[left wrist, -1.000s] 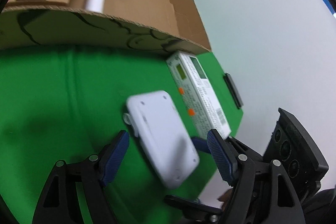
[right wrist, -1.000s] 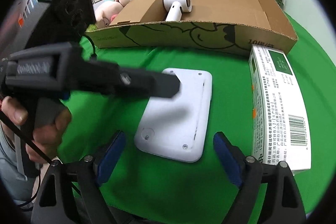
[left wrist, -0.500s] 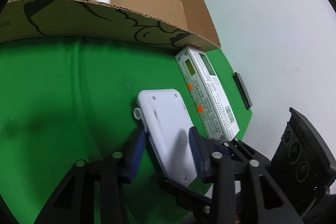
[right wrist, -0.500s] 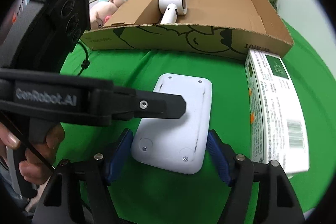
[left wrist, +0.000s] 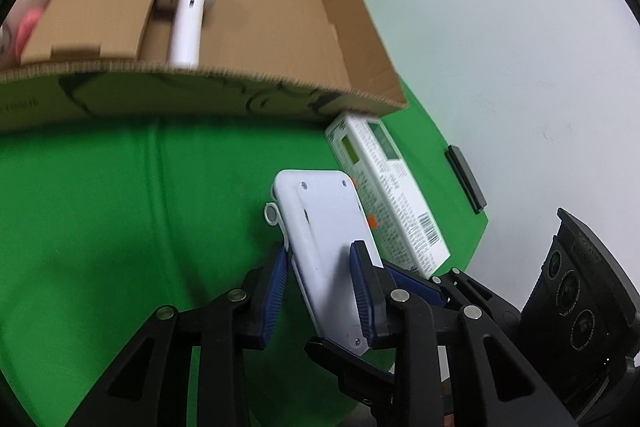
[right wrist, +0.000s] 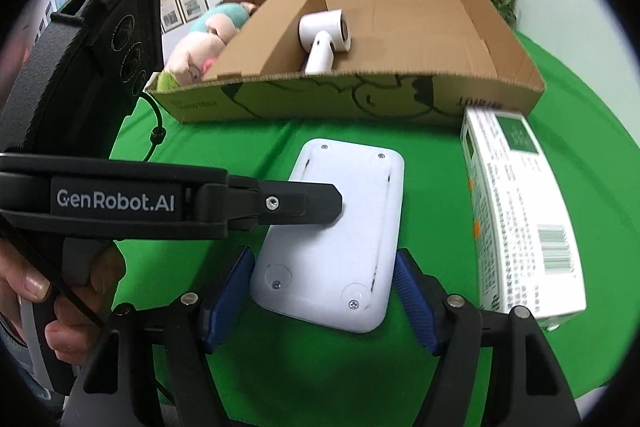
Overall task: Organize objects
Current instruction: 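Lift the white case with the right gripper and carry it over the tray, then lower the white case into the tray beside the hair dryer and release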
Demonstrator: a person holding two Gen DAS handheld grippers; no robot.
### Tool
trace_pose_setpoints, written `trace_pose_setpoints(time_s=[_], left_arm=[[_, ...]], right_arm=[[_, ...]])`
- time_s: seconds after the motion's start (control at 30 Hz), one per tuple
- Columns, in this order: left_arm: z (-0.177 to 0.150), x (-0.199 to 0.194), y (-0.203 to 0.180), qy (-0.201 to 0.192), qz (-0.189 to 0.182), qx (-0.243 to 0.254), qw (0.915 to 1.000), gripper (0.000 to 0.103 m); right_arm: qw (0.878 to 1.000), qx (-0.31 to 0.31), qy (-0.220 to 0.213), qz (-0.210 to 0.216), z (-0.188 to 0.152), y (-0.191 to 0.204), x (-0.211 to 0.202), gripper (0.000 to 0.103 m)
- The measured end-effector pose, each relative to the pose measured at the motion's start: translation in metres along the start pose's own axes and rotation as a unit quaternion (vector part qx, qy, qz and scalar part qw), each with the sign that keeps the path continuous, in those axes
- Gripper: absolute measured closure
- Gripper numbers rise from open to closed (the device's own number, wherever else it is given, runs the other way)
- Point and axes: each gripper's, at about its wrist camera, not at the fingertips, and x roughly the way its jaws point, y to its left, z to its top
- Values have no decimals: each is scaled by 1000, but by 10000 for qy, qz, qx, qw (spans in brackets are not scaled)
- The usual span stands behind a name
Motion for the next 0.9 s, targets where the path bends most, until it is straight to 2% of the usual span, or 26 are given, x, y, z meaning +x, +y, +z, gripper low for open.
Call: trace_pose_setpoints(time_s=[0.23,0.5,0.9], left_arm=[[23,-27,-14,-350,111,228,9991,75],[56,-60,-29,-738,239,511,9957,75],[110,-70,-54,-1070,319,807,9905,75]], right_arm=[[9994,-89,-327,47,24,-1,-11,33],[9967,-283,-752,98,66,5,-13,33],[9928,-359,-1140,100,114,-5,-18,33]])
